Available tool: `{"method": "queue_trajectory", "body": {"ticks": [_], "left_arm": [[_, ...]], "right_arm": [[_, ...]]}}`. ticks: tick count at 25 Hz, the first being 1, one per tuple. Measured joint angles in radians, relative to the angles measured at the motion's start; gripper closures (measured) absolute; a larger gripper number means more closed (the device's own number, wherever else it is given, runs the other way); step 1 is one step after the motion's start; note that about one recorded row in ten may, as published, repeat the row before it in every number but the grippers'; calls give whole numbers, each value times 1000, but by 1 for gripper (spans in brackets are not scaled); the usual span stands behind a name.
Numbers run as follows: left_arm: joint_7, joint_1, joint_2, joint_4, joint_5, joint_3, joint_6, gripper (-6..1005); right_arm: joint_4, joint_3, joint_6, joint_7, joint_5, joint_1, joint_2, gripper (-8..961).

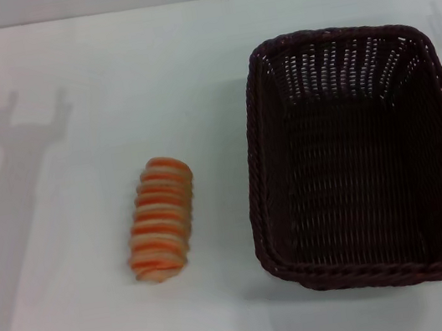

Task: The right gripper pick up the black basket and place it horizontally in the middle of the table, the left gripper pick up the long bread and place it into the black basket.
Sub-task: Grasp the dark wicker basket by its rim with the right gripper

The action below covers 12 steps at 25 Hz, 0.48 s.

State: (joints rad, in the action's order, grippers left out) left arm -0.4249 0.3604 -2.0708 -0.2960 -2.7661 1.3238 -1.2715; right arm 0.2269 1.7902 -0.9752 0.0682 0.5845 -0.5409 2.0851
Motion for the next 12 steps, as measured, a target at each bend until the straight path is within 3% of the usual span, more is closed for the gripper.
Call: {"method": "queue_trajectory", "body": {"ticks": [12], "left_arm": [[2,7,3,-2,0,2,0,186]], "right_arm": [[2,-3,1,-1,0,-1,-1,367]]}}
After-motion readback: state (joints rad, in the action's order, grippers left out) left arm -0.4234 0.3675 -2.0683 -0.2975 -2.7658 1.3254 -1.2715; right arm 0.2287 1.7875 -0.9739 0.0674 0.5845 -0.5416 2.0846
